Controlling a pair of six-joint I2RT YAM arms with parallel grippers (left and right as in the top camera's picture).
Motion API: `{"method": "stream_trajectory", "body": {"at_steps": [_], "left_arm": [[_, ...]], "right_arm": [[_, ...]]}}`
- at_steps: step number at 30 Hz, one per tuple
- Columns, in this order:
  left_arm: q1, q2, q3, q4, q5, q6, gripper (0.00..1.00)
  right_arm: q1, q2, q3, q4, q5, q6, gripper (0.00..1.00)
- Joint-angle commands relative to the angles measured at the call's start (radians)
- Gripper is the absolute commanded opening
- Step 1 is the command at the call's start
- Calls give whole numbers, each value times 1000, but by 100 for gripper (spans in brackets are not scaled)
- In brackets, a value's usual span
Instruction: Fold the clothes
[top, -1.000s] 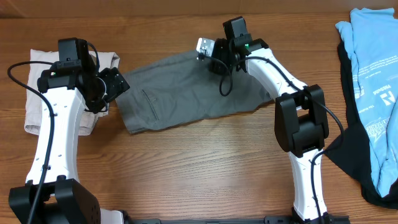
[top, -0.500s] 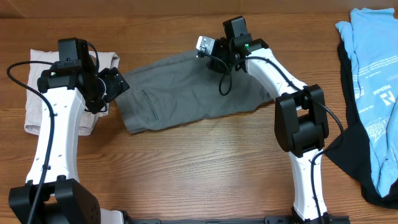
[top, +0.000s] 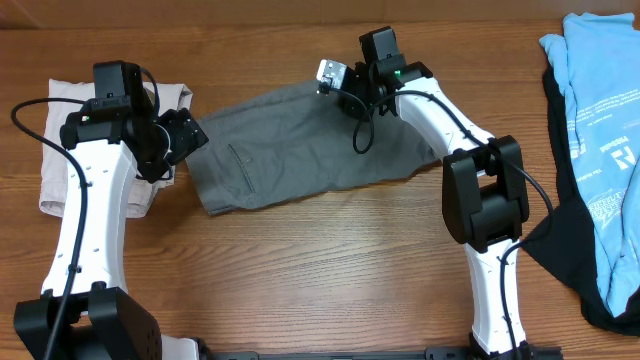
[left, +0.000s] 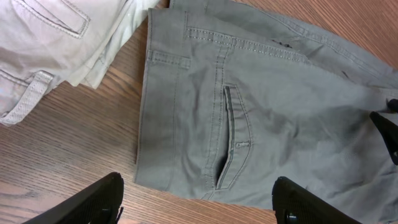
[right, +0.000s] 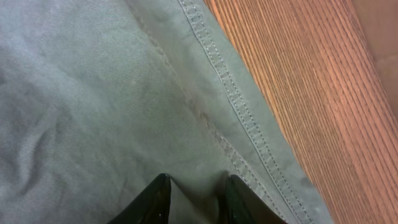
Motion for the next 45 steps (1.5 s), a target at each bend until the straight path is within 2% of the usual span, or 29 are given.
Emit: {"method": "stream_trajectory", "body": {"at_steps": [1,4,5,10,20,27,34,39,45], "left_arm": [[-5,-10,0,5,-13,19,80],[-5,-10,0,6,-13,19,80],[-5,-10,0,6,-13,19,80],[-5,-10,0,7,-13,19,80],[-5,-10,0,9,-13,16,80],[-5,-10,0,13,-13,16,80],[-5,-10,0,12,-13,16,80],[-5,-10,0,12,-14,17,80],[-5,-10,0,11,-13,20,80]], "right_arm": [[-13,20,8,3,-16,1,36],[-13,20,8,7,-16,1,56],[-13,23,8,8,-16,1,60],[-13,62,8,29,-16,1,61],[-14,59,13,55,-16,48,18],[-15,2,18,59,-15,81,4],[-27,-9,20,65,-17,163,4],[-31,-45,20,87,-112,189,4],[-31,-58,20,95,-14,189,4]]}}
